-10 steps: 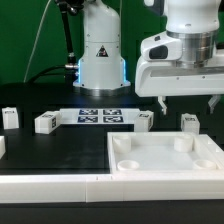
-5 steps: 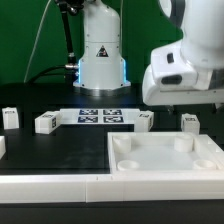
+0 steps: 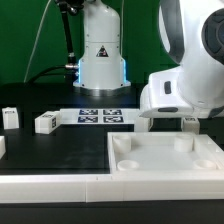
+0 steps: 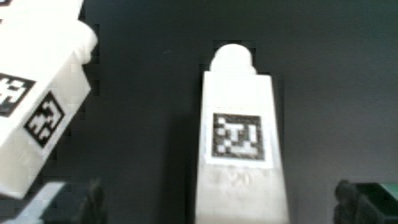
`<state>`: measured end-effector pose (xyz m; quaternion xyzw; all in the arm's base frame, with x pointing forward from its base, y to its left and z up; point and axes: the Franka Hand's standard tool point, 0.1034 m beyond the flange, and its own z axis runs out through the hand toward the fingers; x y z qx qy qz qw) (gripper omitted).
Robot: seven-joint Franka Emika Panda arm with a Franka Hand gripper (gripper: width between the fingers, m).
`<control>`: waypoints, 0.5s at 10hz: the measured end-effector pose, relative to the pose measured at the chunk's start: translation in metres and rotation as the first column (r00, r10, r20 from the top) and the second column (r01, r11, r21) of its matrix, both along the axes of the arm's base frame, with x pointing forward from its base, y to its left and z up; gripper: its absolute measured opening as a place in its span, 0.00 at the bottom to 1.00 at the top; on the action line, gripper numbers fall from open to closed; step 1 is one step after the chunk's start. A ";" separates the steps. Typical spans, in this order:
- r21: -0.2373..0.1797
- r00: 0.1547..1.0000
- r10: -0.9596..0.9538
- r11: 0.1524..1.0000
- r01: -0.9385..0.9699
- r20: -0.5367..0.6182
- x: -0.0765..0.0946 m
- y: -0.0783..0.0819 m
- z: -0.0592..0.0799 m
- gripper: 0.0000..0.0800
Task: Assemble one leg
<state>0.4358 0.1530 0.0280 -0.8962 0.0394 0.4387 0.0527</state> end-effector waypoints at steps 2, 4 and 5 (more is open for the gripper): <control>-0.003 1.000 0.004 1.000 -0.004 0.001 -0.010 0.003 -0.010 0.81; -0.008 1.000 0.020 1.000 -0.020 -0.010 -0.024 0.010 -0.016 0.81; -0.009 1.000 0.027 1.000 -0.027 -0.016 -0.027 0.012 -0.018 0.81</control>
Offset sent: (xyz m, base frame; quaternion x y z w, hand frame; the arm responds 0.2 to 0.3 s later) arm -0.0256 0.0168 -0.0132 -0.0197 -0.0012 0.0094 0.9998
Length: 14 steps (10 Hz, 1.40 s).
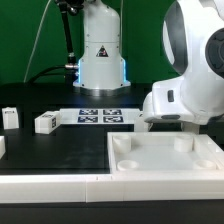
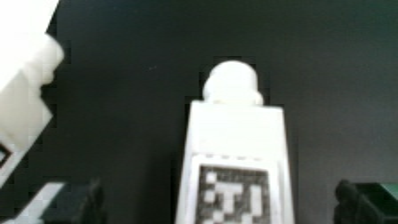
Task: Assemble one leg
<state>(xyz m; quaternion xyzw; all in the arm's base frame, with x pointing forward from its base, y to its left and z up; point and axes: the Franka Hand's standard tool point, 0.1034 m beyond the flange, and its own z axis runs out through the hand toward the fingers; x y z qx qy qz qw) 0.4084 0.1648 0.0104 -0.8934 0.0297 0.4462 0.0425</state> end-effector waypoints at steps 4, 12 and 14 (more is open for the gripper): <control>-0.001 1.000 0.003 1.000 -0.003 -0.003 -0.002 0.000 -0.001 0.68; -0.001 1.000 0.003 1.000 -0.003 -0.003 -0.002 0.000 -0.001 0.36; 0.005 1.000 0.008 1.000 -0.007 -0.013 0.007 -0.003 0.024 0.36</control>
Offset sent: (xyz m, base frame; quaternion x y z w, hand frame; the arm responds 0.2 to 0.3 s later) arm 0.0000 0.0000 0.0000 0.0000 0.0000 0.0000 1.0000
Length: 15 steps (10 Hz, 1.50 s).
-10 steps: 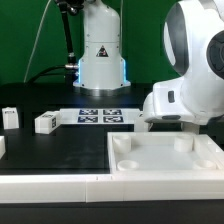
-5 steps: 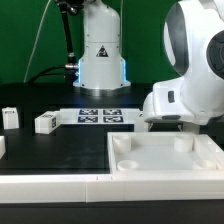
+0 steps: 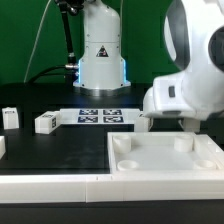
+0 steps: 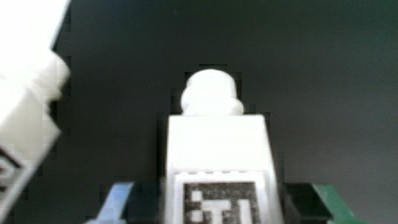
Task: Assemble one leg
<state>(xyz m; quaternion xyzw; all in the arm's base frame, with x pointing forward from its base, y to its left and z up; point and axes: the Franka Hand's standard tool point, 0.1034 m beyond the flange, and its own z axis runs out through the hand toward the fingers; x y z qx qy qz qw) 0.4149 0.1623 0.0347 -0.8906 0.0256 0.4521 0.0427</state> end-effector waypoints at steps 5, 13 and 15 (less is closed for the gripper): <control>0.011 0.999 0.014 1.000 -0.015 0.037 0.016 -0.005 0.053 0.36; 0.031 0.789 -0.022 1.000 0.003 0.613 0.059 -0.046 0.065 0.36; 0.019 0.686 -0.023 1.000 0.014 0.727 0.076 -0.059 0.077 0.36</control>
Offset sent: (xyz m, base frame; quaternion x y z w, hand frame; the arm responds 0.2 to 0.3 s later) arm 0.0000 0.0000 0.0000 0.0000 0.0799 0.0000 0.9968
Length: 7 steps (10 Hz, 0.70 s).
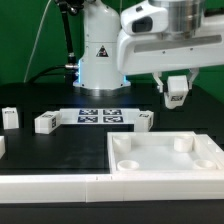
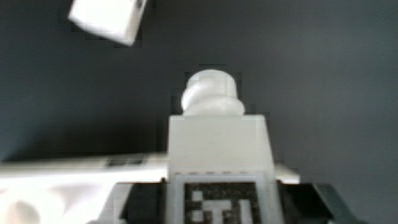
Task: Assemble one leg
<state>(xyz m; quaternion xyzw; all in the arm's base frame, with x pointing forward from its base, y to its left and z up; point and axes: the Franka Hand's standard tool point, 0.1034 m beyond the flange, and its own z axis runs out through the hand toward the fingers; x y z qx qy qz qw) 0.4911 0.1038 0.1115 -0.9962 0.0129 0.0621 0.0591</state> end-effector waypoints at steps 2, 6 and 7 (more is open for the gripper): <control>-0.008 0.988 -0.005 1.000 0.006 0.156 -0.003 0.001 -0.005 0.36; -0.039 0.920 0.065 0.998 -0.054 0.388 0.021 -0.014 0.000 0.36; -0.046 0.907 0.082 0.997 -0.069 0.413 0.040 -0.020 0.006 0.36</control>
Offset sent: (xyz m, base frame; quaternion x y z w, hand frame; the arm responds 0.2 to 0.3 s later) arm 0.0000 0.0000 0.0000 0.0000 0.2377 0.0000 0.9713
